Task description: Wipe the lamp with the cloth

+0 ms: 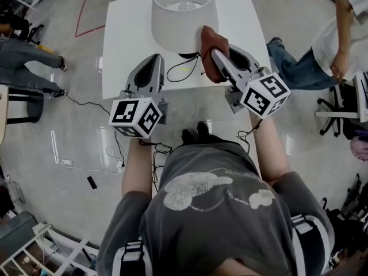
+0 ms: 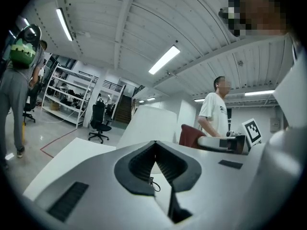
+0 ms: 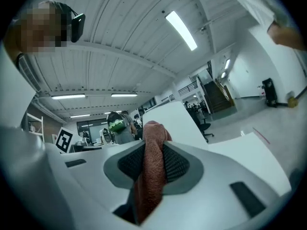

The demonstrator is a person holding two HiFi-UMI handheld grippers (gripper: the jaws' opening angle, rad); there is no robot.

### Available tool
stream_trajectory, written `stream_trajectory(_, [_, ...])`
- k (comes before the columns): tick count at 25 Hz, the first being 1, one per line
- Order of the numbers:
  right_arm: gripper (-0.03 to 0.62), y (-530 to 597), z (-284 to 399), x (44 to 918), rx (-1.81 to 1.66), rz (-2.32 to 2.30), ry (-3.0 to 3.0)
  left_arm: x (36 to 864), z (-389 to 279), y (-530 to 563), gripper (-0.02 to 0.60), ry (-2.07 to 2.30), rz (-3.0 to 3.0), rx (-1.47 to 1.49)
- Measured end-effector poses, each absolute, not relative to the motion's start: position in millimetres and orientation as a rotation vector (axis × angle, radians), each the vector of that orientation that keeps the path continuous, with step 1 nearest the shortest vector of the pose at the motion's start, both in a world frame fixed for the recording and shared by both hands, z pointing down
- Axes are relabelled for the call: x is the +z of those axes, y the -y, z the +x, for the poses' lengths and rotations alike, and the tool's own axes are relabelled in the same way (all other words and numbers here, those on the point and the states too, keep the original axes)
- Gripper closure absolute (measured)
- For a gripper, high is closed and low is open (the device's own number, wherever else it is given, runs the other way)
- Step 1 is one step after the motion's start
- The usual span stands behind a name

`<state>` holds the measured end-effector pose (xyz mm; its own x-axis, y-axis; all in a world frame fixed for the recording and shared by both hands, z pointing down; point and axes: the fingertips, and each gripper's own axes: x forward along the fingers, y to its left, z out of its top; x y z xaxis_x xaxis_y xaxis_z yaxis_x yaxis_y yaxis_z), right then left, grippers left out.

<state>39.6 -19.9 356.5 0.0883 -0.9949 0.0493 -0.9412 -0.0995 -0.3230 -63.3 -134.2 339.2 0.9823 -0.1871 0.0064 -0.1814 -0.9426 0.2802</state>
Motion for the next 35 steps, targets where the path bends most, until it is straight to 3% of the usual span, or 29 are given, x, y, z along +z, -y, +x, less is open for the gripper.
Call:
stream_trajectory(11, [0.508, 59, 50, 280, -0.131, -2.055, -2.109, 301, -43, 139, 0.574, 0.361, 2.904, -0.086])
stream_trajectory(35, [0.508, 77, -6, 414, -0.540, -2.464, -1.719, 364, -42, 183, 0.574, -0.167, 2.854, 0.105])
